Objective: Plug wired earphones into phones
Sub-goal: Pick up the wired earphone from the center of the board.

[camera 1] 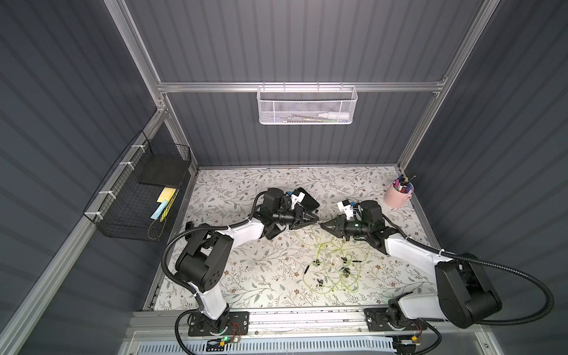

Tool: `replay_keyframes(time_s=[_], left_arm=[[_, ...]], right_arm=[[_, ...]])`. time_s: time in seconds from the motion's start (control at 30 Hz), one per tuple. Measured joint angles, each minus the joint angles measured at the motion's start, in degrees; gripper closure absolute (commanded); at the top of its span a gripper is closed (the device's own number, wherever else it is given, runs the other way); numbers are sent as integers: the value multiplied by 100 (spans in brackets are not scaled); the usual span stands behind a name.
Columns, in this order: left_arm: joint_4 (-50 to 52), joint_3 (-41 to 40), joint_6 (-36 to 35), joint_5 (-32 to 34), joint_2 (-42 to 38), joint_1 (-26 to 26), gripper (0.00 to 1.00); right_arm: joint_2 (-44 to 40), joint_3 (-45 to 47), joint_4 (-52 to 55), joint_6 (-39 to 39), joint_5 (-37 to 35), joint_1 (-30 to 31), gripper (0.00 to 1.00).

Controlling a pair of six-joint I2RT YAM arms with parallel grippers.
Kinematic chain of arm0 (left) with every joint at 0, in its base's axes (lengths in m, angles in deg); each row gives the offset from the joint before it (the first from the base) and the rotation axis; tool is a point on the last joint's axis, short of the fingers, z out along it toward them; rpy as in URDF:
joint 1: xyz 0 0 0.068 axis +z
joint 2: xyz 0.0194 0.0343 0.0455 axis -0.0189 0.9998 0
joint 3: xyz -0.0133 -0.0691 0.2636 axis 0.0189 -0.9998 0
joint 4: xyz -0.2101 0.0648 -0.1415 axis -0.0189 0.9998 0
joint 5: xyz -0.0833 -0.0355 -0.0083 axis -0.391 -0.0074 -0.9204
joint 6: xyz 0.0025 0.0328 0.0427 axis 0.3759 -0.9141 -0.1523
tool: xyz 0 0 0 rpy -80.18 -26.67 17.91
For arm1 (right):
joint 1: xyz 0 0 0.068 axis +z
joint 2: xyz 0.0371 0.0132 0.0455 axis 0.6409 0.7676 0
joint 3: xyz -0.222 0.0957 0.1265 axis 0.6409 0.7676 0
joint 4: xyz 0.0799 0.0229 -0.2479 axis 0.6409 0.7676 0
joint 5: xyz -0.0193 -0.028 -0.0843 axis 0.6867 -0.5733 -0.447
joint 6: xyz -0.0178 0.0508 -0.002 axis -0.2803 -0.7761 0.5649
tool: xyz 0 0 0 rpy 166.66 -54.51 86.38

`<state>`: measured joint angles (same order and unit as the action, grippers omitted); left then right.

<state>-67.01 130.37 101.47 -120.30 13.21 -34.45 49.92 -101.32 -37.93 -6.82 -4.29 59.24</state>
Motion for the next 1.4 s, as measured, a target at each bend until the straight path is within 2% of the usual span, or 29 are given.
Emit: replay_keyframes(time_s=[0.4,0.7,0.93,1.0,1.07,1.2,1.3,1.4], left_arm=[[192,2,-131,4,74,-9,77],[129,2,-114,2,74,-37,84],[131,2,-101,2,76,-48,94],[129,2,-98,2,83,-46,99],[125,2,-105,4,85,-48,100],[-13,2,-15,2,114,-61,100],[-278,0,155,2,197,-70,100],[-586,-37,369,0,282,-72,100]], right_arm=[[0,0,-225,-61,28,0,96],[61,0,-343,-94,66,0,96],[81,2,-472,-170,83,7,96],[81,2,-509,-192,83,7,91],[81,11,-531,-240,85,7,78],[81,114,-811,-398,107,-9,67],[83,240,-1121,-555,138,-59,67],[103,278,-1327,-675,166,-87,72]])
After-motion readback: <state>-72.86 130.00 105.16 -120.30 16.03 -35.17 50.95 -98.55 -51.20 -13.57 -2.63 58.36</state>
